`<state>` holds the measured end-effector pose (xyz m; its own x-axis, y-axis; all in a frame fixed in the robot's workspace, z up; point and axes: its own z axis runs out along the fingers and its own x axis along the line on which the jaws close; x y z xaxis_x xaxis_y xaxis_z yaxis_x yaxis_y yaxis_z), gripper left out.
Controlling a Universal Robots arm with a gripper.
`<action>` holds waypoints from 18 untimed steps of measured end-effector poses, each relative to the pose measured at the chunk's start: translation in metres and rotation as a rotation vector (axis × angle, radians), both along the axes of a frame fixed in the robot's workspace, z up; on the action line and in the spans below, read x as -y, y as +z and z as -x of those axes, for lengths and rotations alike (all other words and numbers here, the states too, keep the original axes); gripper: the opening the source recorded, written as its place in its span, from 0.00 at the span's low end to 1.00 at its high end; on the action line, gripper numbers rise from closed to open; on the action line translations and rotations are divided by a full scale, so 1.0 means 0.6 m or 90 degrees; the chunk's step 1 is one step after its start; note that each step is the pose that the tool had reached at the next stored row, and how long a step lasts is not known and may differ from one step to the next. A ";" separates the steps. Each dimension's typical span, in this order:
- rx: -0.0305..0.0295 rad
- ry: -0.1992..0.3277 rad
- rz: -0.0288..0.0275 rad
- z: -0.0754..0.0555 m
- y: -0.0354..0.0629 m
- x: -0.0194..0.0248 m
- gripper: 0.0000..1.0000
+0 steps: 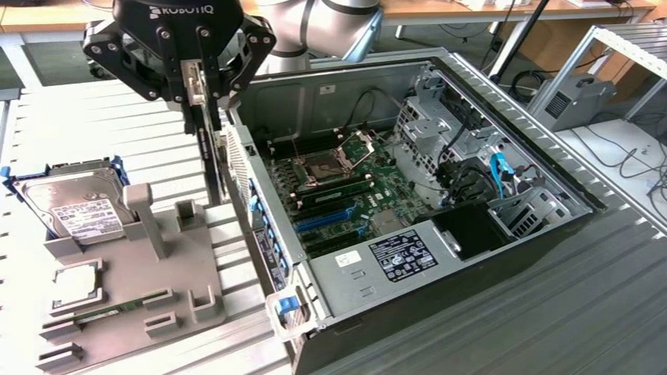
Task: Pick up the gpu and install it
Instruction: 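Pick up the gpu and move the gpu toward the slot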
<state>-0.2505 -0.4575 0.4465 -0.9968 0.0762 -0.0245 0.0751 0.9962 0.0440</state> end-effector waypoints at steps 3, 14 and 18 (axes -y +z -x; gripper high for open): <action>0.0000 0.000 0.0000 -0.005 0.000 0.0000 0.26; 0.0000 0.000 0.0000 -0.026 0.000 0.0000 0.26; 0.0000 0.000 0.0000 -0.032 0.000 0.0000 0.26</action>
